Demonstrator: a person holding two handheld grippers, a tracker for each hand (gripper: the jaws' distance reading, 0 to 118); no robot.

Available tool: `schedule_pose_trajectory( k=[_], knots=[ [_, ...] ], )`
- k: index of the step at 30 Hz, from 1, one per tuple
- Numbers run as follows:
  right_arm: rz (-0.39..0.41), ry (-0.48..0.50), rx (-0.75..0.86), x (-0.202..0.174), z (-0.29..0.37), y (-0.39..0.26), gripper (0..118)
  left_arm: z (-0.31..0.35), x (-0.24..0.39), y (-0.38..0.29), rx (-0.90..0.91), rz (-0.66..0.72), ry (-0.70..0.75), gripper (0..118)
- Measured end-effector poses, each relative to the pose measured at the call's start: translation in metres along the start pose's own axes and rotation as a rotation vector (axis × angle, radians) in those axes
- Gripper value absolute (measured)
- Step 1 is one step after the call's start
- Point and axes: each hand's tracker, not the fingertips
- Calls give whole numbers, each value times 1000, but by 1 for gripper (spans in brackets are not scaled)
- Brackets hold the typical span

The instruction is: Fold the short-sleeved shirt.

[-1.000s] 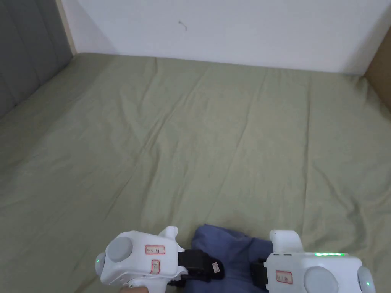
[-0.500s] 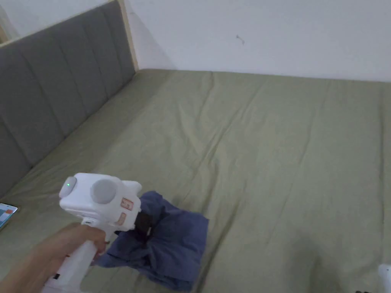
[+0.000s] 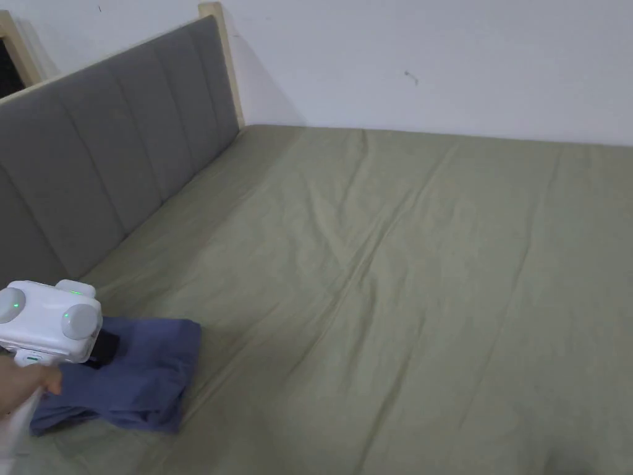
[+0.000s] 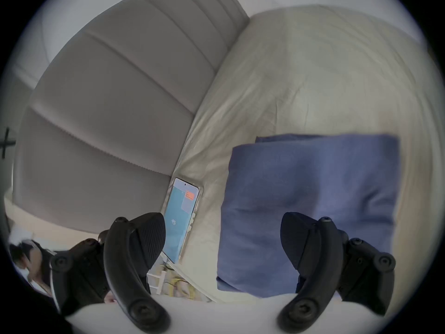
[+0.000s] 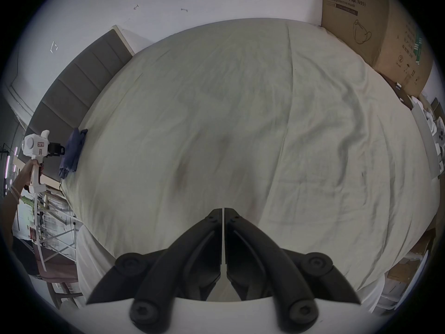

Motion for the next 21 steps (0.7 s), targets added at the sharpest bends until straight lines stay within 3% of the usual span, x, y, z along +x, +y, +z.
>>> schedule_pose_trajectory(
  k=[2,3,4,5,6,10,14,21],
  knots=[
    [-9,6,14,0,4,0,2,21,-1,-3,15,91,-122,101],
    [-11,10,21,-1,6,0,2,35,2,-5,26,123,-176,90],
    [-10,13,27,-1,8,-1,2,49,5,-5,59,135,-231,66],
    [-6,17,35,-1,11,-3,2,62,13,-8,87,142,-254,17],
    [1,22,45,-1,14,-4,2,79,25,-14,118,129,-276,1],
    [5,31,80,1,30,-10,2,142,67,-36,208,91,-493,0],
    [-29,30,164,5,53,-12,2,190,114,-69,295,36,-499,0],
    [32,-42,428,-7,113,-10,2,313,176,-121,576,74,-571,0]
  ],
)
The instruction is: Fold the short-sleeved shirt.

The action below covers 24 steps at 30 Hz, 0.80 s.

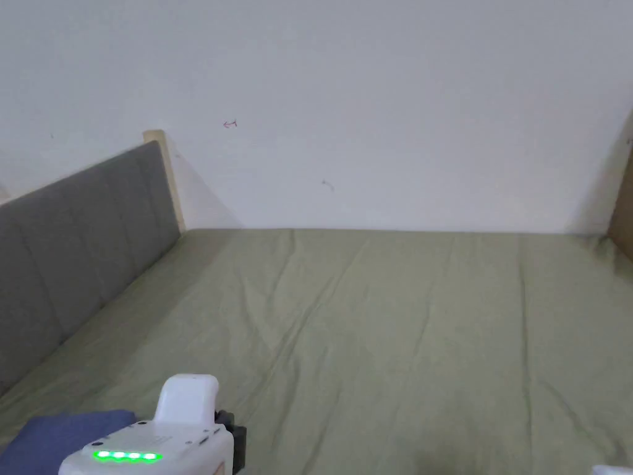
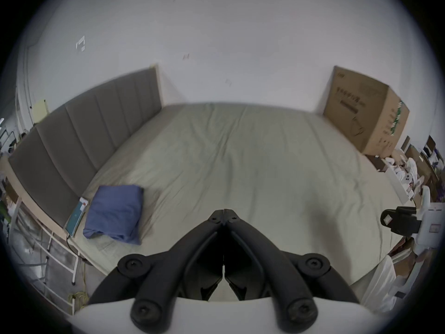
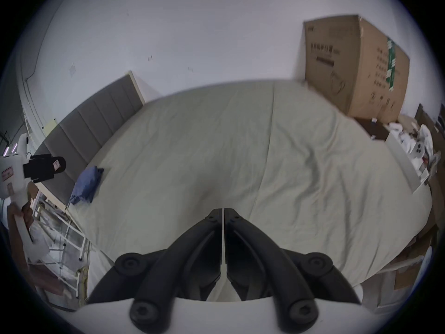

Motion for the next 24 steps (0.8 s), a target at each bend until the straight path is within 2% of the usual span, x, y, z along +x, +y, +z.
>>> schedule_pose_trajectory(
  k=[2,7,12,19,20,22,23,24],
  knots=[
    [24,-30,80,-5,17,8,2,18,22,5,74,-45,3,0],
    [46,-89,297,-15,61,32,2,57,69,11,241,-10,-35,0],
    [99,-150,471,-22,95,42,2,79,91,10,368,-16,45,0],
    [86,-193,516,-12,106,34,4,80,104,-3,392,-65,34,0],
    [84,-190,518,-10,107,33,8,80,103,-3,393,-49,19,0],
    [77,-192,514,-9,107,32,27,80,102,-3,396,-31,19,0],
    [76,-193,512,-9,107,32,44,80,101,-2,402,-20,26,2],
    [74,-196,510,-7,105,31,59,81,101,-2,415,-18,36,10]
  ],
)
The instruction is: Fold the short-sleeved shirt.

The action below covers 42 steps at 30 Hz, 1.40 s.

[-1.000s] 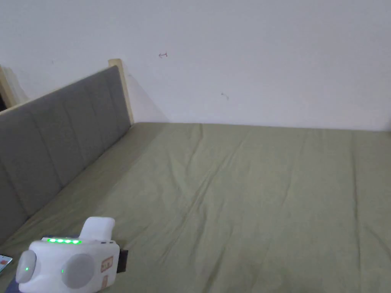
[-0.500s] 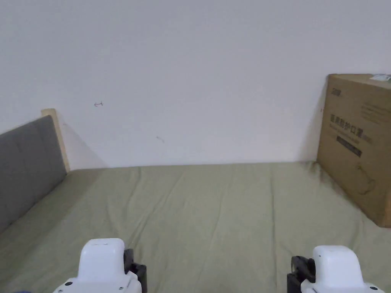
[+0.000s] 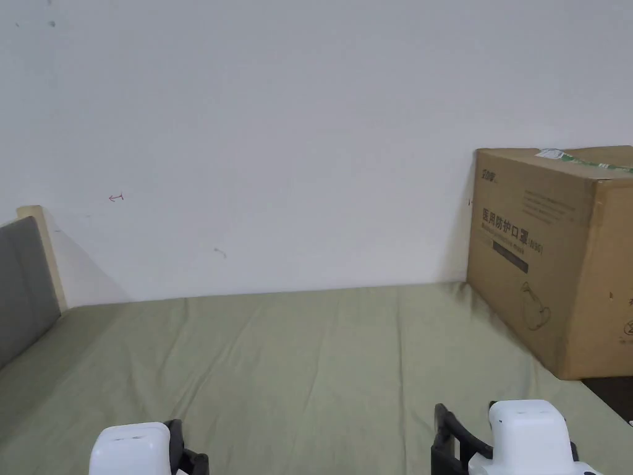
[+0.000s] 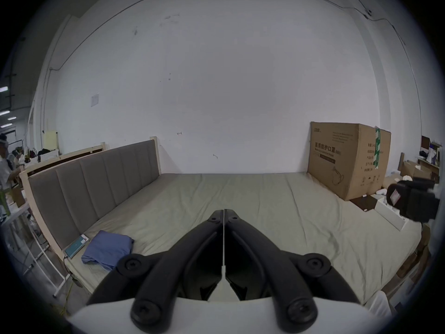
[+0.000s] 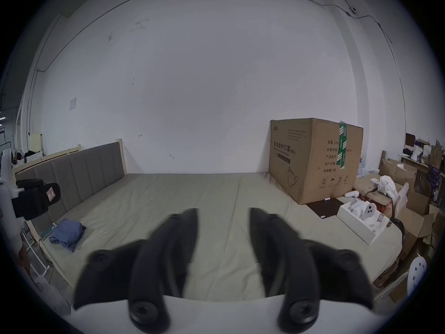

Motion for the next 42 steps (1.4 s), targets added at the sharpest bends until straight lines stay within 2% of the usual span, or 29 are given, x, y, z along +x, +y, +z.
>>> schedule_pose_trajectory(
  k=[1,2,3,4,5,8,16,18,21,23,27,30,42],
  knots=[
    [1,-2,-2,0,0,-1,74,0,0,1,2,-23,1,24],
    [0,-4,0,-1,0,-2,92,-1,3,2,-22,-76,10,54],
    [1,-7,5,-1,0,-2,101,-2,4,2,-39,-101,10,81],
    [1,-11,20,-2,1,-3,105,-2,4,1,-46,-93,6,102],
    [2,-15,41,-3,2,-3,106,-2,3,0,-53,-89,2,114],
    [35,-38,53,-7,1,0,106,3,0,-1,-43,-30,-33,114],
    [23,-39,68,-6,-5,4,106,8,-5,8,-117,-22,-103,113],
    [19,-42,64,-6,-7,5,106,8,-4,9,-112,-23,-104,113],
    [12,-44,52,-7,-11,7,106,3,3,14,-187,-44,-22,113],
    [18,-42,47,-8,-13,7,106,2,1,13,-155,-20,-60,113],
    [32,-40,47,-9,-14,7,106,-3,0,19,-212,34,-40,113],
    [31,-31,35,-10,-16,6,106,-5,-2,21,-226,60,-78,113],
    [46,-21,21,-16,-18,3,106,-3,7,22,-121,-9,-49,114]
  ],
)
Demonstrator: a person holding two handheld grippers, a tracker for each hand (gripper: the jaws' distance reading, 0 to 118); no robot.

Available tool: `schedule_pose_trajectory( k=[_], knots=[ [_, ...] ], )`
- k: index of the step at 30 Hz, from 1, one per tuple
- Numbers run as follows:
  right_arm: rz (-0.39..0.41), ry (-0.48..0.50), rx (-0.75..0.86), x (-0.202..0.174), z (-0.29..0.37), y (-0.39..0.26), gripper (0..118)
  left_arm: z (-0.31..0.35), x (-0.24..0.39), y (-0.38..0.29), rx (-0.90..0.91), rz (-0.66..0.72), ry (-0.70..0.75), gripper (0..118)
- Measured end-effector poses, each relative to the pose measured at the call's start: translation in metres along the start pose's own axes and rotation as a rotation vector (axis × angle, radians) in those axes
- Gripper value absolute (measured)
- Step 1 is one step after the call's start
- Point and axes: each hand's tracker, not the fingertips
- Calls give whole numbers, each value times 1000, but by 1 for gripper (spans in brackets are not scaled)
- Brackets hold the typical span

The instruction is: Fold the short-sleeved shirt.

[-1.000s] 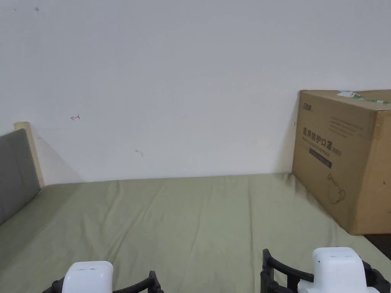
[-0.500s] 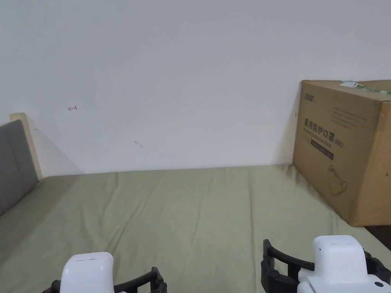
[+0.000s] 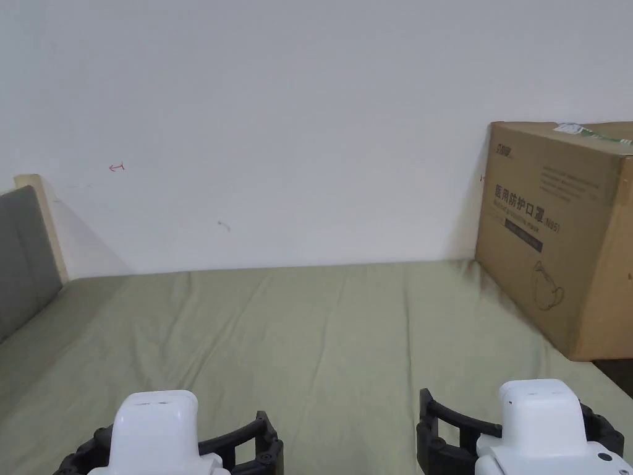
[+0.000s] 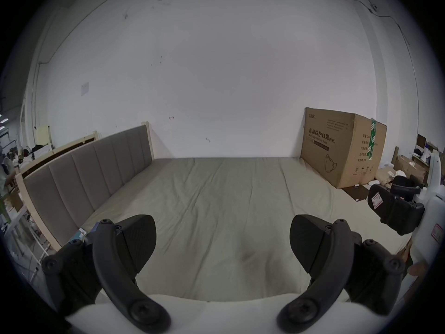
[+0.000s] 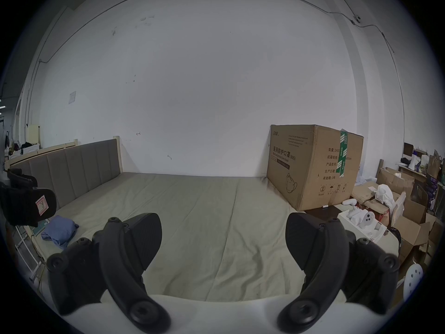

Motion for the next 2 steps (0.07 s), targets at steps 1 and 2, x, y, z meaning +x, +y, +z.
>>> schedule_pose_trajectory(
  k=[1,2],
  knots=[
    [-1,-1,1,0,0,0,106,1,1,-1,13,-2,11,114],
    [-2,-2,3,0,1,0,106,1,1,-1,25,-7,15,114]
  ],
)
